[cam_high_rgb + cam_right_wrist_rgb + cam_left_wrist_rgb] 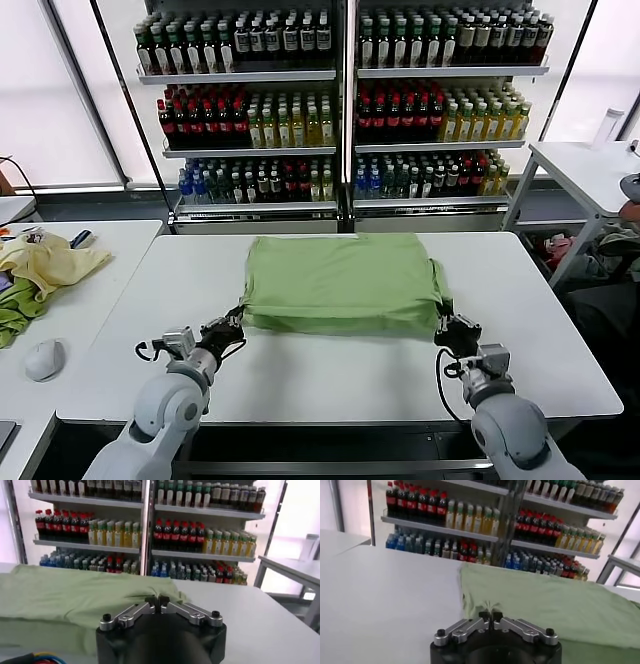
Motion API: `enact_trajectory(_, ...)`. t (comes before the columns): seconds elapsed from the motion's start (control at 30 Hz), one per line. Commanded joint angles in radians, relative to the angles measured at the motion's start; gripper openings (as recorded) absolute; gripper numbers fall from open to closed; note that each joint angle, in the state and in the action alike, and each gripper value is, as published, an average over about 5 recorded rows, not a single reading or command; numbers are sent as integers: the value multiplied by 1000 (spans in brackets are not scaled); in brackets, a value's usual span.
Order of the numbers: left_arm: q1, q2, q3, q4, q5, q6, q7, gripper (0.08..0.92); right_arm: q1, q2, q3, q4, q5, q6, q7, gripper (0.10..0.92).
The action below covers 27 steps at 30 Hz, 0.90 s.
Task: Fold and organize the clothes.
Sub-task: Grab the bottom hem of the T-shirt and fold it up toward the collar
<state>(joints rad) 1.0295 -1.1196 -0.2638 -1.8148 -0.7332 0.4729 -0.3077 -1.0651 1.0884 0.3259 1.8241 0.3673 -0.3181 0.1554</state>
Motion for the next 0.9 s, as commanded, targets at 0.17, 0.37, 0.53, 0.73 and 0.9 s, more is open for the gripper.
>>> enact_trajectory(0.17, -126, -18, 88, 172, 109, -3, -13, 93, 164, 6, -80, -154, -54, 3, -10, 132)
enact_trajectory(0.37, -117, -29, 93, 160, 142, 4, -20, 98, 158, 22, -90, -170, -96, -14, -22, 148)
enact_trajectory(0.53, -88, -30, 76, 124, 148, 7, -30, 198, 127, 29, -78, -157, -106, -35, -33, 274)
enact_trajectory(0.73, 2, -27, 33, 14, 148, 13, -44, 371, 26, 30, -14, -89, -89, -8, -30, 446)
enact_trajectory(0.9, 52, -30, 16, -11, 149, 13, -49, 518, -53, 26, 51, -38, -70, -8, -16, 585)
